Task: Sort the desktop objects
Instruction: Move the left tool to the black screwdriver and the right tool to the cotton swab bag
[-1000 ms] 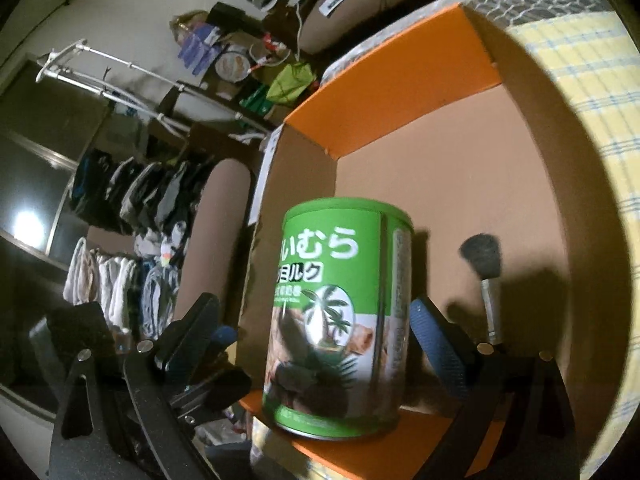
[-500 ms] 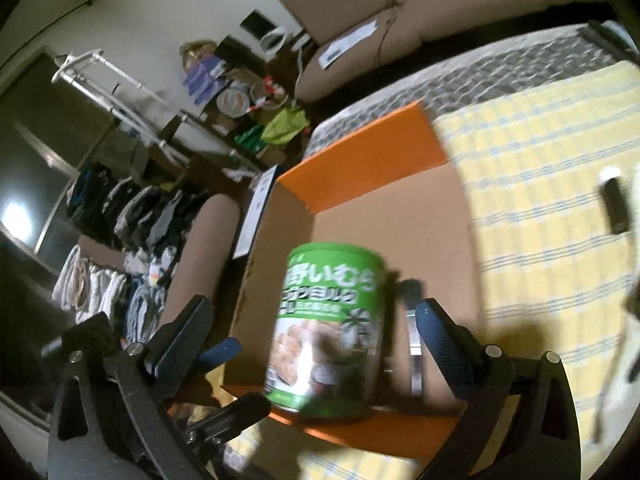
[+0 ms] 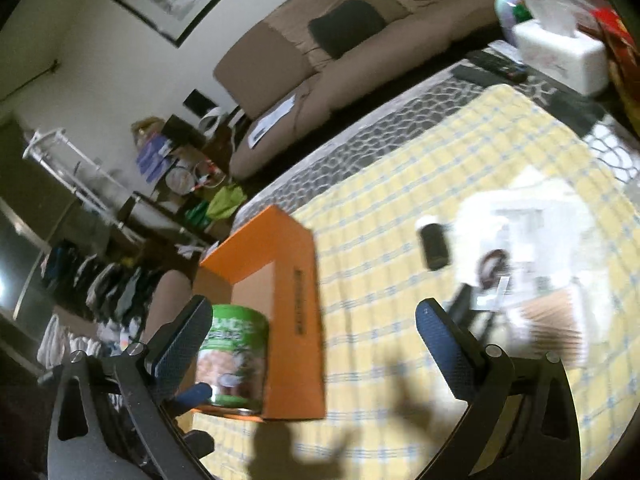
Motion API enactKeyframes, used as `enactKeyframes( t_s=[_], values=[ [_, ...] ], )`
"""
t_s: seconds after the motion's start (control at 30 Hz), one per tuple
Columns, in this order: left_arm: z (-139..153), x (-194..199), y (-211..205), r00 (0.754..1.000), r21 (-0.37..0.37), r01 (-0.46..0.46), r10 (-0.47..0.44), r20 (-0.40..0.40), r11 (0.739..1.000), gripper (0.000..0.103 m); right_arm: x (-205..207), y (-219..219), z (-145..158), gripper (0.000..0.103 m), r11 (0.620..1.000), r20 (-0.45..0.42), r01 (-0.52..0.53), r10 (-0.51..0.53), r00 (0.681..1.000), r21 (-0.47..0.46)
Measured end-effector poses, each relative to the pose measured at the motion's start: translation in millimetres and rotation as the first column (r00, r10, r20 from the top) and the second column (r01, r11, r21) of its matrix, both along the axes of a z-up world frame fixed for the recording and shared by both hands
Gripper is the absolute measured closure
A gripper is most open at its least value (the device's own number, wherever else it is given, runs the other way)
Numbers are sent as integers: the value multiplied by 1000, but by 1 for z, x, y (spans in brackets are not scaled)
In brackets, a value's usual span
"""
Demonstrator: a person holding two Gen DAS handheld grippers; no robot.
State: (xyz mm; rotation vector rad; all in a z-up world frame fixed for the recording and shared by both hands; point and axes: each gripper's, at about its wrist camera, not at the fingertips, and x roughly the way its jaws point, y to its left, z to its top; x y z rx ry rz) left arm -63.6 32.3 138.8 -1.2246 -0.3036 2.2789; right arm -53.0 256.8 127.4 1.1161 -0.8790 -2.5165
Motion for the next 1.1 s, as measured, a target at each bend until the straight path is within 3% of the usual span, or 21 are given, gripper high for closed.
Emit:
enactKeyframes(
  t_s=[0.13,0.3,0.6,0.87,1.03,1.1],
  values=[
    [-1,5,31,999,-64,23,-25,-27,998,0,11,22,-1,0,993,15,27,-29,999,113],
    [-14,9,69,998,-138,55,-60,-33,989,0,29,48,-1,0,956,-6,77,-79,997,281],
    [-56,-7,125,995,-287,58,-77,-56,956,0,40,83,-29,0,893,73,79,-123,990,443],
    [-85,-16,149,995,-363,77,-95,-32,928,4,35,78,-57,1,841,160,-7,-95,982,541],
    [-92,-14,162,991,-393,105,-129,-36,914,10,27,66,-69,7,834,191,-54,-63,979,549],
    [-95,-15,167,990,-408,111,-136,-33,906,13,25,65,-75,15,841,206,-63,-58,977,537]
  ],
)
